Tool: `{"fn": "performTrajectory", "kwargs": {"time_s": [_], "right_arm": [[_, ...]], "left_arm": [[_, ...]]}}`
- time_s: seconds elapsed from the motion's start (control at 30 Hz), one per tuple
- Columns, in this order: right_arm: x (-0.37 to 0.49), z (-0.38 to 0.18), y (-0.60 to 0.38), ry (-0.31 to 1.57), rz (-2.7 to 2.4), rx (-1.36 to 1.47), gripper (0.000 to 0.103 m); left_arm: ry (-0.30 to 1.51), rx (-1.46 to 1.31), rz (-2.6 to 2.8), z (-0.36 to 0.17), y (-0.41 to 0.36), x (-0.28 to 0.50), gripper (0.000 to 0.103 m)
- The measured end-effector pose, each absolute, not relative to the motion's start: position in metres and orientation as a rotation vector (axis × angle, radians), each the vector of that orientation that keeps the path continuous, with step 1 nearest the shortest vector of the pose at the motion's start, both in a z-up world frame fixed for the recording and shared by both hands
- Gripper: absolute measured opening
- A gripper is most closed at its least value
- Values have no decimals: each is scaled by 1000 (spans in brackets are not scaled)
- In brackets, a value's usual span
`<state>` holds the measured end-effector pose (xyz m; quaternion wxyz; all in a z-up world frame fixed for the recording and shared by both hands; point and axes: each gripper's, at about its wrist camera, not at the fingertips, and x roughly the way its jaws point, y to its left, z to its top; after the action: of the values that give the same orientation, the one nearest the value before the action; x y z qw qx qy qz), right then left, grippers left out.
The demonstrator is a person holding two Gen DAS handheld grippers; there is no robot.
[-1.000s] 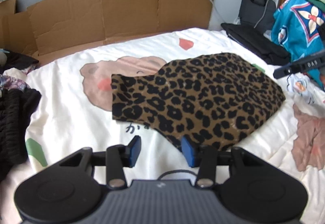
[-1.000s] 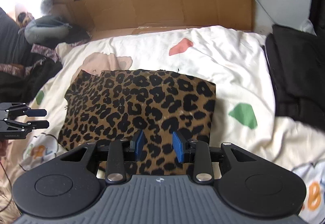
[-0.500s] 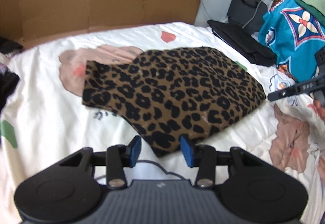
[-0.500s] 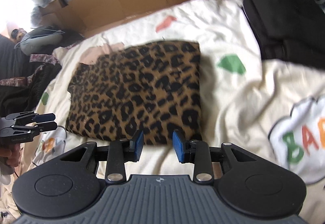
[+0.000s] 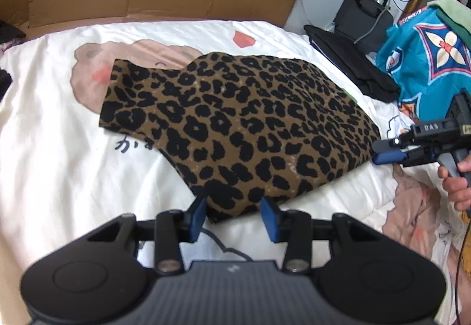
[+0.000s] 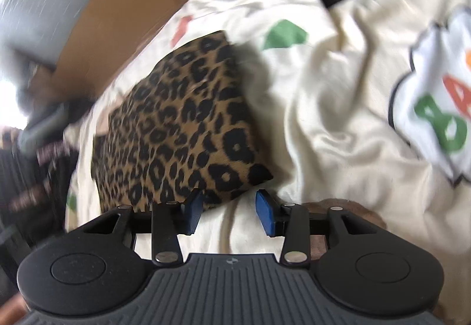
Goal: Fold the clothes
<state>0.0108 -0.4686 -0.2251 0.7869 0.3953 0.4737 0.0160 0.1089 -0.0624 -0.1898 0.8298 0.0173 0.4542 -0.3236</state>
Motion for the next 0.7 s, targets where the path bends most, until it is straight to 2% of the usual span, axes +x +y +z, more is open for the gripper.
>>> {"fn": "performTrajectory", "kwargs": {"time_s": [0.2,0.3,0.33,0.53,0.67,0.7], "right_arm": [[14,-233,-470,1018,-3,939,45],[16,-235,-469,1021,-10,959,17],[16,-235,-468,1022,-7,959,15],[16,-234,-460,1026,13,962,15],[16,-234,-454,1030,26,963,22],[16,-234,-453,1030,29,963,29]], "left_arm": [[974,31,-687,-192,-63,110,44],[985,28,-681,-194,-62,111,44],[990,29,-680,-196,-62,111,44],[992,29,-693,-199,-63,110,44],[995,32,-693,-202,-65,111,44],[995,35,-694,-203,-65,111,44]]}}
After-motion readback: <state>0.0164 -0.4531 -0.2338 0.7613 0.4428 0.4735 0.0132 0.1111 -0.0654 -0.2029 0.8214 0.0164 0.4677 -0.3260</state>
